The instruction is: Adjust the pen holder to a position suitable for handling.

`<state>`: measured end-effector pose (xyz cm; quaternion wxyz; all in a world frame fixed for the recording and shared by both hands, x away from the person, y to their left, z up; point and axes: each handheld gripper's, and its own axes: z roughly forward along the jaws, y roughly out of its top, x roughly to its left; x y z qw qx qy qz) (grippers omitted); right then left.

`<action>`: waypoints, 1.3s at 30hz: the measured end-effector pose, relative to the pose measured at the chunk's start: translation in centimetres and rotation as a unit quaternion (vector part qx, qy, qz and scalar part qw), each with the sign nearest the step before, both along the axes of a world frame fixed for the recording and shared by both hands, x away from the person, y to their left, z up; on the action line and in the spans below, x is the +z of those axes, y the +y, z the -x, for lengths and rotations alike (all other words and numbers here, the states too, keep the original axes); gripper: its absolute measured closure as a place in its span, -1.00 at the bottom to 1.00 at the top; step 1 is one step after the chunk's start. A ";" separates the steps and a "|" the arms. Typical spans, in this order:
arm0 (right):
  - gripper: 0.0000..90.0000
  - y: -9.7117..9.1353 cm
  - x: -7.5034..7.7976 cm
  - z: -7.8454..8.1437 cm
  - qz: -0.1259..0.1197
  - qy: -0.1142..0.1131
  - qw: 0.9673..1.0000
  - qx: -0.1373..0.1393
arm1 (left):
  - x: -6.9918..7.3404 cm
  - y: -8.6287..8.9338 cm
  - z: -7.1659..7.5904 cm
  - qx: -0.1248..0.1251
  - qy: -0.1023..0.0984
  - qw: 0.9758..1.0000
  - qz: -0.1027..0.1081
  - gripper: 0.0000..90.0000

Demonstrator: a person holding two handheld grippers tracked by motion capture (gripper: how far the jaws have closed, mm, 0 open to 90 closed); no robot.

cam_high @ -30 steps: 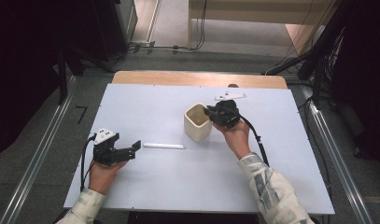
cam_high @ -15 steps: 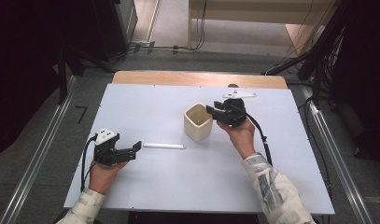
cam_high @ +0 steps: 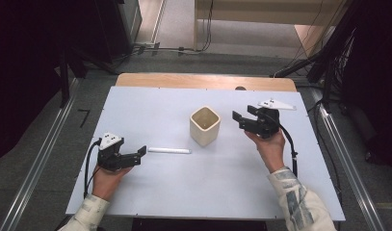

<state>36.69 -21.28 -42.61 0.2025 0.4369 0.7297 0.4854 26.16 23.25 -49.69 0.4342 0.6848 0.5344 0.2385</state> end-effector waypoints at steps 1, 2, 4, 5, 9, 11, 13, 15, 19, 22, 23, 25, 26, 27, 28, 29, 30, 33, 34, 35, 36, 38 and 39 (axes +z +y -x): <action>-0.38 -0.7 -0.3 0.5 -0.001 0.002 1.000 -0.004 | 0.0 0.0 0.0 0.000 0.000 1.000 0.000 -0.85; -0.38 -0.7 -0.3 0.5 -0.001 0.002 1.000 -0.004 | 0.0 0.0 0.0 0.000 0.001 1.000 -0.001 -0.85; -0.39 -1.7 -0.9 1.2 0.002 0.007 1.000 -0.009 | 0.0 -0.1 0.0 -0.001 0.000 1.000 -0.001 -0.85; -0.39 -1.7 -0.9 1.2 0.002 0.007 1.000 -0.009 | 0.0 -0.1 0.0 -0.001 0.000 1.000 -0.001 -0.85; -0.41 -2.8 -1.8 2.1 0.010 0.015 1.000 -0.012 | 0.0 -0.1 -0.1 -0.002 0.001 1.000 -0.001 -0.85; -0.42 -3.6 -2.4 2.8 0.015 0.023 1.000 -0.009 | -0.1 -0.1 -0.1 -0.002 0.002 1.000 -0.002 -0.85; -0.42 -4.0 -2.8 3.1 0.017 0.024 1.000 -0.006 | -0.1 -0.1 -0.1 -0.002 0.001 1.000 -0.002 -0.85; -0.43 -4.3 -3.1 3.5 0.018 0.029 0.999 -0.009 | -0.1 -0.2 -0.1 -0.001 0.001 1.000 -0.002 -0.85; -0.43 -4.9 -3.6 3.8 0.020 0.038 0.999 -0.010 | -0.1 -0.2 -0.1 -0.002 0.002 1.000 -0.004 -0.85; -0.43 -5.3 -4.1 4.1 0.021 0.047 0.999 -0.011 | -0.1 -0.2 -0.1 -0.003 0.003 1.000 -0.004 -0.85; -0.43 -5.4 -4.2 4.2 0.022 0.050 0.998 -0.013 | -0.1 -0.2 -0.1 -0.003 0.003 1.000 -0.003 -0.85; -0.43 -5.7 -4.4 4.3 0.024 0.054 0.998 -0.013 | -0.1 -0.3 -0.1 -0.003 0.003 1.000 -0.004 -0.85; -0.43 -5.9 -4.5 4.5 0.023 0.056 0.998 -0.015 | -0.1 -0.3 -0.1 -0.004 0.003 1.000 -0.004 -0.85; -0.43 -5.9 -4.5 4.5 0.023 0.056 0.998 -0.015 | -0.2 -0.3 -0.1 -0.004 0.003 1.000 -0.005 -0.85; -0.43 -5.9 -4.6 4.5 0.023 0.056 0.998 -0.015 | -0.1 -0.3 -0.1 -0.004 0.004 1.000 -0.005 -0.85; -0.43 -6.0 -4.6 4.5 0.023 0.056 0.998 -0.015 | -0.1 -0.3 -0.1 -0.004 0.004 1.000 -0.005 -0.85; -0.43 -6.0 -4.6 4.5 0.022 0.056 0.998 -0.016 | -0.1 -0.3 -0.1 -0.004 0.004 1.000 -0.006 -0.85; -0.43 -6.1 -4.6 4.6 0.023 0.059 0.998 -0.015 | -0.2 -0.3 -0.1 -0.004 0.004 1.000 -0.005 -0.85; -0.43 -6.1 -4.6 4.6 0.024 0.060 0.998 -0.015 | -0.2 -0.3 -0.1 -0.004 0.004 1.000 -0.006 -0.85; -0.43 -6.1 -4.6 4.6 0.024 0.060 0.998 -0.015 | -0.2 -0.3 -0.1 -0.004 0.004 1.000 -0.005 -0.85; -0.43 -6.1 -4.7 4.6 0.024 0.060 0.998 -0.015 | -0.2 -0.3 -0.1 -0.004 0.004 1.000 -0.004 -0.85; -0.44 -6.1 -4.7 4.6 0.024 0.061 0.998 -0.015 | -0.2 -0.3 -0.1 -0.004 0.004 1.000 -0.005 -0.85; -0.44 -6.1 -4.7 4.6 0.024 0.061 0.998 -0.015 | -0.2 -0.3 -0.1 -0.004 0.005 1.000 -0.006 -0.85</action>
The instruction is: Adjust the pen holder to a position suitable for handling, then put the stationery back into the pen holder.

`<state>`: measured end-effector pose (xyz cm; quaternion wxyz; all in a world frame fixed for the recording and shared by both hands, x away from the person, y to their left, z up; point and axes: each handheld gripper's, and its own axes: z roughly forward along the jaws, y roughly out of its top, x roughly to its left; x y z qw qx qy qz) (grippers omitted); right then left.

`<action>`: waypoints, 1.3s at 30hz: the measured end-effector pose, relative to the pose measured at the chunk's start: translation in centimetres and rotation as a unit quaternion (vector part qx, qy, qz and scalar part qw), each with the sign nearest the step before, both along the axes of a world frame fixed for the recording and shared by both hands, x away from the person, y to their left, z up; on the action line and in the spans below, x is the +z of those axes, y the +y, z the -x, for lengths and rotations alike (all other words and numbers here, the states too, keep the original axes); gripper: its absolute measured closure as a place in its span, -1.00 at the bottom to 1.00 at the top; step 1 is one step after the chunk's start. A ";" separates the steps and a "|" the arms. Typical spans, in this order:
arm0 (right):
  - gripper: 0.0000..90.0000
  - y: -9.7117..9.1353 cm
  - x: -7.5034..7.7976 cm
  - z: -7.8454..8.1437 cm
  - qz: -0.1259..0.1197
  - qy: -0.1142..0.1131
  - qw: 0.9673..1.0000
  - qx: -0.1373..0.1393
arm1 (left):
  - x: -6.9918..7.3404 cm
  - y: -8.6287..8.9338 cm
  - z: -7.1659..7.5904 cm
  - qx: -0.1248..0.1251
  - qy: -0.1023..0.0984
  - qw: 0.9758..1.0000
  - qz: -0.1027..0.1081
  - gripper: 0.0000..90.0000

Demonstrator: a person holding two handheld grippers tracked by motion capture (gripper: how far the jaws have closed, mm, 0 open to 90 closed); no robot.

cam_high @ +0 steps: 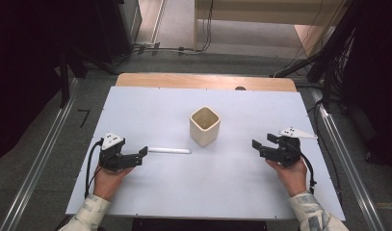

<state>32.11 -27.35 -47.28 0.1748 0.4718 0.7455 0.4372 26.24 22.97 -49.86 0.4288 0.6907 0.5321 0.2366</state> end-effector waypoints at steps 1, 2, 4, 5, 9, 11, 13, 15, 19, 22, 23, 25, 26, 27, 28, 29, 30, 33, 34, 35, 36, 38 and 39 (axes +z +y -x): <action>-0.44 0.0 0.0 0.0 -0.001 0.000 1.000 0.000 | 0.0 0.0 0.0 0.000 0.000 1.000 0.000 -0.85; -0.44 0.0 0.0 0.0 -0.001 0.000 1.000 0.000 | 0.0 0.0 0.0 0.000 0.000 1.000 0.000 -0.85; -0.44 0.0 0.0 0.0 -0.002 0.000 1.000 0.000 | 0.0 0.0 0.0 0.000 0.001 1.000 0.000 -0.85; -0.44 0.0 0.0 0.0 -0.002 0.000 1.000 0.000 | 0.0 0.0 0.0 0.000 0.001 1.000 0.000 -0.85; -0.44 -0.1 0.0 0.0 -0.001 0.001 1.000 -0.001 | 0.0 -0.1 0.0 -0.001 0.001 1.000 0.001 -0.85; -0.44 -0.2 0.0 0.0 -0.002 0.001 1.000 -0.001 | 0.0 -0.1 0.0 -0.002 0.001 1.000 0.001 -0.85; -0.44 -0.2 0.0 0.0 -0.002 0.000 1.000 -0.001 | 0.0 -0.1 0.0 -0.004 0.001 1.000 0.002 -0.85; -0.44 -0.2 0.0 0.0 -0.003 0.001 1.000 -0.001 | -0.1 -0.1 0.0 -0.004 0.000 1.000 0.000 -0.85; -0.44 -0.2 0.0 0.0 -0.004 0.001 1.000 -0.001 | -0.1 -0.2 -0.1 -0.005 0.000 1.000 0.001 -0.85; -0.44 -0.2 0.0 0.1 -0.004 0.002 1.000 -0.001 | -0.1 -0.4 -0.1 -0.008 -0.001 1.000 0.000 -0.85; -0.44 -0.2 0.0 0.1 -0.004 0.001 1.000 -0.001 | -0.2 -0.5 -0.2 -0.010 -0.002 1.000 0.002 -0.85; -0.44 -0.3 0.0 0.1 -0.005 0.000 1.000 -0.002 | -0.2 -0.6 -0.2 -0.013 -0.002 1.000 -0.001 -0.85; -0.44 -0.3 0.0 0.1 -0.005 0.001 1.000 -0.002 | -0.3 -0.6 -0.3 -0.014 -0.003 1.000 0.001 -0.85; -0.44 -0.3 0.0 0.1 -0.006 0.001 1.000 -0.001 | -0.3 -0.7 -0.4 -0.016 -0.003 1.000 -0.001 -0.85; -0.44 -0.2 0.0 0.1 -0.006 0.001 1.000 -0.001 | -0.3 -0.7 -0.4 -0.017 -0.002 1.000 0.000 -0.85; -0.44 -0.2 0.0 0.1 -0.005 0.001 1.000 -0.001 | -0.3 -0.8 -0.5 -0.019 -0.003 1.000 0.001 -0.85; -0.44 -0.2 -0.1 0.1 -0.005 0.002 1.000 -0.001 | -0.3 -0.8 -0.6 -0.020 -0.002 1.000 -0.002 -0.85; -0.44 -0.2 -0.1 0.0 -0.004 0.003 1.000 -0.001 | -0.3 -1.0 -0.8 -0.022 -0.005 1.000 0.000 -0.85; -0.44 -0.2 -0.1 0.0 -0.004 0.003 1.000 -0.001 | -0.3 -1.1 -0.9 -0.022 -0.005 1.000 -0.002 -0.85; -0.44 -0.2 -0.1 0.0 -0.005 0.002 1.000 -0.001 | -0.3 -1.1 -1.0 -0.022 -0.006 1.000 -0.001 -0.85; -0.44 -0.2 -0.2 0.0 -0.005 0.002 1.000 -0.001 | -0.3 -1.1 -1.0 -0.023 -0.006 1.000 0.000 -0.85; -0.44 -0.2 -0.2 0.0 -0.005 0.003 1.000 -0.001 | -0.3 -1.3 -1.2 -0.025 -0.005 1.000 -0.002 -0.85; -0.44 -0.2 -0.2 0.0 -0.005 0.004 1.000 0.000 | -0.4 -1.4 -1.2 -0.024 -0.006 1.000 -0.004 -0.85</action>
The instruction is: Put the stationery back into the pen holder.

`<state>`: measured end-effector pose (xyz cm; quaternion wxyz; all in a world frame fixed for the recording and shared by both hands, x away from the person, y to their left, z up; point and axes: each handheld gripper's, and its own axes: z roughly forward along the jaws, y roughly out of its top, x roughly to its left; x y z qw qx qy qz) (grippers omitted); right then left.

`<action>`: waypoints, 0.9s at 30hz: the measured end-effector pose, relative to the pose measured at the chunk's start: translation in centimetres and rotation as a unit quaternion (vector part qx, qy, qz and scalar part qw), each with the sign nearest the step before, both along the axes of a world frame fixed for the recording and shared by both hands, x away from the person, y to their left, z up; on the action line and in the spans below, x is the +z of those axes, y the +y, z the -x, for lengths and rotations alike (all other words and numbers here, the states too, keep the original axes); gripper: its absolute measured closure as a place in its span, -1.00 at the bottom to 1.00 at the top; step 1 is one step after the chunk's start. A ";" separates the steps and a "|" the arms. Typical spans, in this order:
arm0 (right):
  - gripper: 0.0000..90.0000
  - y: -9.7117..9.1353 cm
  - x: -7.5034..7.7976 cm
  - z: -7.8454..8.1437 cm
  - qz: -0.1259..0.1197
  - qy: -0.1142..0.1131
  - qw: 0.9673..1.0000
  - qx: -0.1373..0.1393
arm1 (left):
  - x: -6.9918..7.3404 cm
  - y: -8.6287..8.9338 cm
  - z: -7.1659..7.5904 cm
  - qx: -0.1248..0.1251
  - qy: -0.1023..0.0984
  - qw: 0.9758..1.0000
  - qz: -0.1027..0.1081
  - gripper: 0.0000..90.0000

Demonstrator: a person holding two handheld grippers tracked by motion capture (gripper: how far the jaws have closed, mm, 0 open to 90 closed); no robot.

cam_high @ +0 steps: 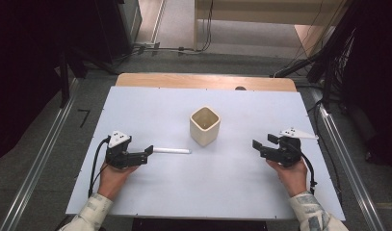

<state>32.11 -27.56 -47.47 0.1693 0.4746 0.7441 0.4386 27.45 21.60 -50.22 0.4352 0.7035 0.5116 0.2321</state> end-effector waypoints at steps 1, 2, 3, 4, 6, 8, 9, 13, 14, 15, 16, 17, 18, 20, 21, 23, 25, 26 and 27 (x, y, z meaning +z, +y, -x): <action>-0.44 0.0 0.0 0.0 0.000 0.001 1.000 0.000 | 0.0 -0.1 0.0 -0.002 0.000 1.000 -0.001 -0.85; -0.44 0.0 0.0 0.0 0.000 0.001 1.000 0.000 | 0.0 -0.2 -0.1 -0.003 -0.001 1.000 -0.002 -0.85; -0.44 0.1 0.0 0.0 0.000 0.001 1.000 0.000 | 0.0 -0.3 -0.2 -0.002 -0.003 1.000 -0.001 -0.85; -0.44 0.1 0.0 0.0 -0.001 0.001 1.000 0.000 | 0.1 -0.4 -0.2 -0.003 -0.003 1.000 -0.001 -0.84; -0.44 0.1 0.0 0.0 -0.001 0.001 1.000 0.000 | 0.1 -0.6 -0.4 -0.006 -0.004 1.000 -0.004 -0.84; -0.44 0.1 -0.1 0.0 -0.001 0.002 1.000 0.000 | 0.0 -0.9 -0.5 -0.009 -0.004 1.000 -0.007 -0.84; -0.44 0.1 -0.1 0.0 -0.002 0.002 1.000 0.000 | 0.0 -1.1 -0.6 -0.012 -0.003 1.000 -0.009 -0.84; -0.44 0.2 -0.1 -0.1 0.000 0.003 1.000 0.001 | 0.0 -1.7 -0.8 -0.022 -0.006 1.000 -0.010 -0.81; -0.44 0.2 -0.2 -0.1 0.000 0.004 1.000 0.001 | 0.0 -1.8 -0.9 -0.025 -0.006 1.000 -0.009 -0.81; -0.44 0.2 -0.2 -0.1 0.000 0.004 1.000 0.001 | -0.1 -1.9 -1.0 -0.028 -0.004 1.000 -0.011 -0.81; -0.44 0.2 -0.2 -0.1 0.000 0.004 1.000 0.002 | -0.1 -2.1 -1.1 -0.030 -0.002 0.999 -0.011 -0.81; -0.44 0.2 -0.1 -0.1 0.000 0.003 1.000 0.001 | -0.2 -2.2 -1.1 -0.031 -0.001 0.999 -0.012 -0.81; -0.44 0.2 -0.1 -0.1 -0.001 0.003 1.000 0.001 | -0.3 -2.3 -1.2 -0.033 0.001 0.999 -0.014 -0.81; -0.44 0.1 -0.1 -0.1 -0.001 0.002 1.000 0.002 | -0.3 -2.4 -1.3 -0.038 0.004 0.999 -0.016 -0.81; -0.44 0.1 -0.1 -0.1 -0.002 0.003 1.000 0.001 | -0.3 -2.5 -1.3 -0.039 0.004 0.999 -0.016 -0.76; -0.44 0.1 -0.1 -0.1 -0.002 0.003 1.000 0.001 | -0.3 -2.7 -1.4 -0.044 0.005 0.999 -0.015 -0.76; -0.44 0.1 -0.1 -0.1 -0.002 0.003 1.000 0.002 | -0.3 -2.9 -1.5 -0.048 0.005 0.999 -0.014 -0.73; -0.44 0.1 -0.1 -0.1 -0.002 0.003 1.000 0.003 | -0.3 -2.9 -1.5 -0.051 0.006 0.999 -0.016 -0.72; -0.44 0.2 -0.1 -0.1 -0.002 0.004 1.000 0.002 | -0.4 -2.9 -1.6 -0.052 0.006 0.998 -0.018 -0.72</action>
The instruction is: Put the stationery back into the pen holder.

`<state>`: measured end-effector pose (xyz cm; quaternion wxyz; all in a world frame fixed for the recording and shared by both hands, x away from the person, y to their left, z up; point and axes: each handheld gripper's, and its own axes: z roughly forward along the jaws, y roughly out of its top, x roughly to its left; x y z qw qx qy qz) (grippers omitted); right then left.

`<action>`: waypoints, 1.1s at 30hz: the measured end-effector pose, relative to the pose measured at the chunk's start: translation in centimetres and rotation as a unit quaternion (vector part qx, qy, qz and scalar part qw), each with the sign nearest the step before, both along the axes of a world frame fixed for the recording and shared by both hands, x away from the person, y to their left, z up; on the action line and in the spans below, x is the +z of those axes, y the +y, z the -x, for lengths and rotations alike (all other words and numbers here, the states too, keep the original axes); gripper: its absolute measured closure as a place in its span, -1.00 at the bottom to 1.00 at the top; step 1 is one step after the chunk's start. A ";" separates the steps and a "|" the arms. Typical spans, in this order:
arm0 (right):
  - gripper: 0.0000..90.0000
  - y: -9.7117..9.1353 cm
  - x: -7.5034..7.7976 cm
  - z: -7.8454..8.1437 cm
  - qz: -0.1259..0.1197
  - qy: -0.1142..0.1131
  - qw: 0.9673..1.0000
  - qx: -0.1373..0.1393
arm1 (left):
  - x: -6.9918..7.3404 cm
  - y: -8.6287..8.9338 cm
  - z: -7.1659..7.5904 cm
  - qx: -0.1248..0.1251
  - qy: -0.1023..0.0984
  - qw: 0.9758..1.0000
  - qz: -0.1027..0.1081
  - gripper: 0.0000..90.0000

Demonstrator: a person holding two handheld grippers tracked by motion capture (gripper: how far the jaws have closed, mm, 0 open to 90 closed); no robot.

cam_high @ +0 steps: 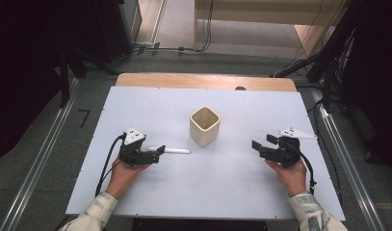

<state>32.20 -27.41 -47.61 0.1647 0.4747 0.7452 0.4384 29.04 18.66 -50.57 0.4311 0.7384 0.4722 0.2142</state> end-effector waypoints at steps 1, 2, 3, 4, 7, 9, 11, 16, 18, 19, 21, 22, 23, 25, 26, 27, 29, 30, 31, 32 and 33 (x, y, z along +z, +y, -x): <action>-0.44 0.0 0.0 0.0 0.000 0.000 1.000 0.000 | 0.0 -0.1 -0.1 -0.003 0.002 1.000 0.000 -0.71; -0.44 0.0 0.0 0.0 -0.001 0.001 1.000 0.000 | -0.1 -0.1 -0.2 -0.006 0.005 1.000 -0.002 -0.71; -0.44 0.0 0.0 0.0 -0.001 0.001 1.000 0.000 | -0.1 -0.2 -0.3 -0.008 0.006 1.000 -0.006 -0.70; -0.44 0.0 0.0 0.0 -0.001 0.002 1.000 0.000 | -0.1 -0.3 -0.4 -0.012 0.006 1.000 -0.009 -0.70; -0.44 0.1 0.0 0.0 0.000 0.002 1.000 0.000 | -0.1 -0.6 -0.6 -0.021 0.007 1.000 -0.017 -0.67; -0.44 0.0 0.0 0.0 -0.001 0.002 1.000 0.001 | -0.2 -0.7 -0.7 -0.027 0.006 0.999 -0.025 -0.66; -0.44 0.0 0.0 -0.1 -0.002 0.003 1.000 0.001 | -0.2 -0.9 -0.9 -0.031 0.007 0.999 -0.029 -0.62; -0.44 0.0 -0.1 -0.1 -0.001 0.004 1.000 0.002 | -0.5 -1.0 -1.3 -0.043 0.012 0.998 -0.035 -0.54; -0.44 0.0 -0.1 -0.1 -0.001 0.006 1.000 0.002 | -0.6 -1.0 -1.4 -0.046 0.015 0.998 -0.037 -0.52; -0.44 0.0 -0.1 -0.1 -0.002 0.005 1.000 0.002 | -0.6 -1.0 -1.5 -0.047 0.017 0.998 -0.039 -0.51; -0.44 0.0 -0.1 -0.1 -0.002 0.005 1.000 0.002 | -0.7 -1.0 -1.6 -0.052 0.019 0.998 -0.041 -0.48; -0.44 -0.1 -0.1 -0.1 -0.002 0.005 1.000 0.002 | -0.7 -1.1 -1.6 -0.053 0.021 0.998 -0.041 -0.47; -0.44 0.0 -0.1 -0.1 -0.002 0.006 1.000 0.002 | -0.7 -1.2 -1.6 -0.056 0.022 0.997 -0.047 -0.46; -0.44 0.0 -0.1 -0.1 -0.002 0.006 1.000 0.002 | -0.6 -1.3 -1.7 -0.060 0.021 0.997 -0.051 -0.46; -0.44 0.0 -0.1 -0.1 -0.002 0.006 1.000 0.002 | -0.6 -1.4 -1.7 -0.062 0.020 0.997 -0.051 -0.43; -0.44 0.0 -0.1 -0.1 -0.001 0.006 1.000 0.003 | -0.6 -1.4 -1.7 -0.066 0.022 0.996 -0.055 -0.43; -0.44 0.0 -0.1 -0.1 -0.002 0.006 1.000 0.002 | -0.7 -1.5 -1.8 -0.070 0.023 0.996 -0.057 -0.41; -0.44 0.0 -0.1 -0.1 -0.002 0.006 1.000 0.002 | -0.7 -1.6 -1.8 -0.072 0.024 0.995 -0.059 -0.40; -0.44 0.0 -0.1 -0.2 -0.002 0.007 1.000 0.003 | -0.7 -1.6 -1.8 -0.074 0.023 0.995 -0.060 -0.37; -0.44 0.0 -0.1 -0.2 -0.002 0.007 1.000 0.003 | -0.6 -1.7 -1.8 -0.075 0.023 0.995 -0.061 -0.35; -0.44 0.0 -0.1 -0.2 -0.002 0.007 1.000 0.003 | -0.6 -1.7 -1.8 -0.076 0.023 0.995 -0.062 -0.35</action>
